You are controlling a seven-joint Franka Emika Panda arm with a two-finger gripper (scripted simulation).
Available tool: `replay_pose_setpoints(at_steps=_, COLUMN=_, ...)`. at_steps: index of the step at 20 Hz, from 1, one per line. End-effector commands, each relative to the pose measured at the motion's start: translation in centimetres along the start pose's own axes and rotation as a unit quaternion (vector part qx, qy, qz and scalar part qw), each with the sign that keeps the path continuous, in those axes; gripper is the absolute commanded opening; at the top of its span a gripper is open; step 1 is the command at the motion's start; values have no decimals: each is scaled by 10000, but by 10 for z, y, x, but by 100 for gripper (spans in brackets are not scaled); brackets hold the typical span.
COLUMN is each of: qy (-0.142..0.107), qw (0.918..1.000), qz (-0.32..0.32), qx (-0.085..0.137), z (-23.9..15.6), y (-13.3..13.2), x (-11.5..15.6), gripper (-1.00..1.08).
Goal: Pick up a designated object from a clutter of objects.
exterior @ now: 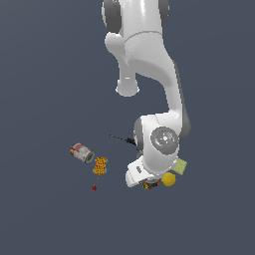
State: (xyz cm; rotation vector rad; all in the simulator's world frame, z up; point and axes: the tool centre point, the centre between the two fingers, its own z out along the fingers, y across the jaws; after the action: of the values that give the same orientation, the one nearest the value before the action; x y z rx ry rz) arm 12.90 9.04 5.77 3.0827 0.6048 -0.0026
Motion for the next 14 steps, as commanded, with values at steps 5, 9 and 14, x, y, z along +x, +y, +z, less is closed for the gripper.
replay_pose_setpoints(at_steps=5, qy=2, qw=10000, qz=0, qx=0, z=-1, y=0, x=0, gripper=-100)
replay_pose_setpoints(at_steps=9, qy=2, qw=10000, qz=0, qx=0, z=-7, y=1, x=-5, gripper=-100)
replay_pose_setpoints(at_steps=14, qy=2, qw=10000, qz=0, qx=0, z=-22, y=5, x=-16, gripper=-100)
